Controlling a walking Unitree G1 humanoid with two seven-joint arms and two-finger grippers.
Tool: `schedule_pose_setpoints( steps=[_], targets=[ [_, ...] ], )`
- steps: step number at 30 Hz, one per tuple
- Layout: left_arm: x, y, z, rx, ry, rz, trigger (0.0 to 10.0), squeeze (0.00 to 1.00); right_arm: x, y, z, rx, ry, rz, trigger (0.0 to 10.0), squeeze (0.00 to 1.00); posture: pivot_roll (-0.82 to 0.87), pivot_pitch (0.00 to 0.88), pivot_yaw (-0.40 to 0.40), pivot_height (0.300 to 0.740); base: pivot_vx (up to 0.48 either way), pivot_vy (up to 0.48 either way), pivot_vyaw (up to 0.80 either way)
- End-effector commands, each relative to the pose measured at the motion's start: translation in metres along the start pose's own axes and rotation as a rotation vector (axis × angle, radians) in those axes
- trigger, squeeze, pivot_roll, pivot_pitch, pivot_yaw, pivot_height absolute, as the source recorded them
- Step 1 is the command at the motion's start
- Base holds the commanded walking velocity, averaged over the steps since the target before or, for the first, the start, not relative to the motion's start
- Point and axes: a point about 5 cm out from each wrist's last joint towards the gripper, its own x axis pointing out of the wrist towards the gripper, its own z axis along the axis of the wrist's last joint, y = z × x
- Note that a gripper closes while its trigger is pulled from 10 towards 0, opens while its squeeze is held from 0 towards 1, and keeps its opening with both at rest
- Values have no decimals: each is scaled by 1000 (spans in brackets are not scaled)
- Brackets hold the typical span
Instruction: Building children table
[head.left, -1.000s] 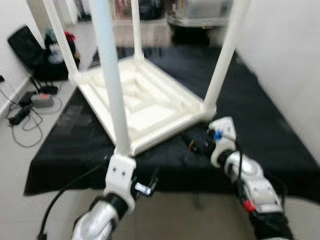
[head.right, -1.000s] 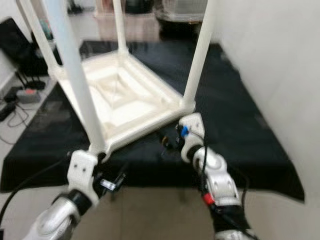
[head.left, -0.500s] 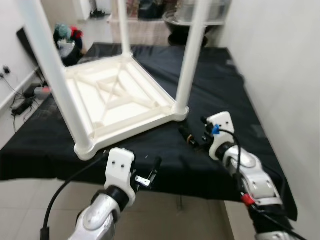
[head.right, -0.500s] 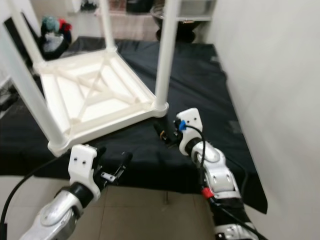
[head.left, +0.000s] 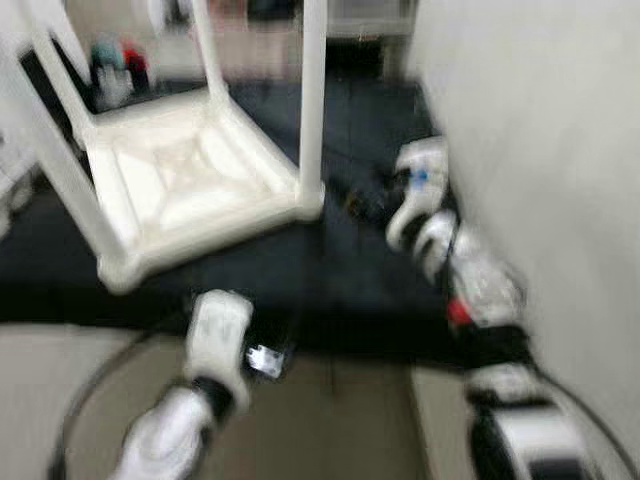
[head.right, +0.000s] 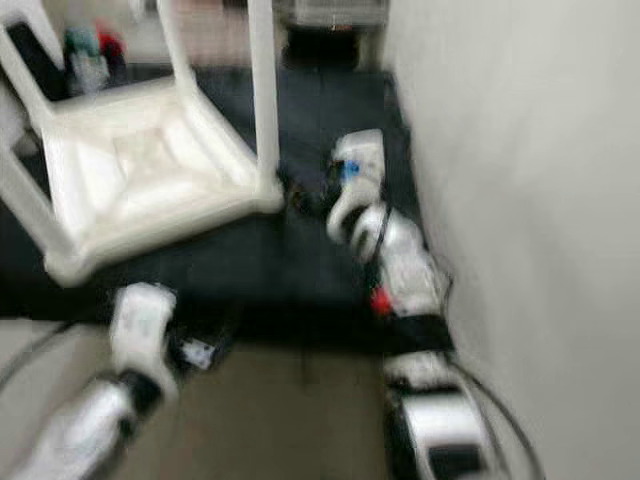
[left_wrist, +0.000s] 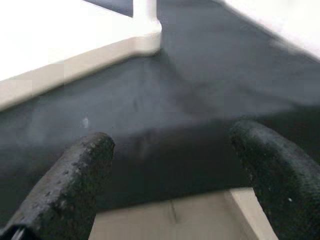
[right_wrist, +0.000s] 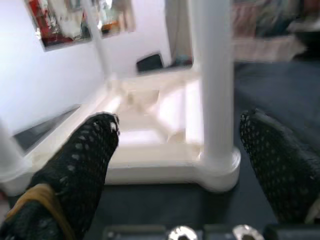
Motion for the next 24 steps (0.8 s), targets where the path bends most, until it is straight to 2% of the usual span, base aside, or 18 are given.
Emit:
schedule_pose_setpoints(
  steps=[1, 11, 12, 14, 15, 17, 18, 21, 24],
  targets=[
    [-2, 1, 2, 16, -5, 9, 10000, 0, -1, -1, -7, 17, 29, -11, 10000, 0, 11, 124, -60, 740, 0, 480, 0],
    [-1, 1, 1, 18, -4, 8, 10000, 0, -13, -5, -23, 44, 59, -35, 10000, 0, 8, 118, -60, 740, 0, 480, 0],
    [-1, 2, 2, 21, -7, 20, 10000, 0, -23, -8, -31, 46, 77, -57, 10000, 0, 8, 117, -61, 740, 0, 480, 0],
    [0, 3, 3, 18, -15, 28, 10000, 0, -27, -9, -34, 43, 86, -72, 10000, 0, 6, 116, -61, 740, 0, 480, 0],
    [0, 4, 4, 23, -21, 32, 10000, 0, -36, -14, -40, 40, 101, -118, 10000, 0, 3, 114, -60, 740, 0, 0, 0],
    [1, 5, 5, 31, -21, 29, 10000, 0, -40, -17, -43, 40, 107, -141, 10000, 0, 3, 114, -60, 740, 0, 0, 0],
    [2, 4, 6, 40, -25, 22, 10000, 0, -50, -21, -48, 45, 125, -185, 10000, 0, -3, 113, -58, 740, 0, 0, 0],
    [4, 5, 6, 41, -28, 13, 10000, 0, -62, -22, -54, 58, 144, -216, 10000, 0, -9, 111, -57, 740, 0, 0, 0],
    [4, 6, 6, 35, -29, 13, 10000, 0, -65, -21, -57, 74, 158, -216, 10000, 0, -16, 110, -53, 740, 0, 0, 0]
  ],
)
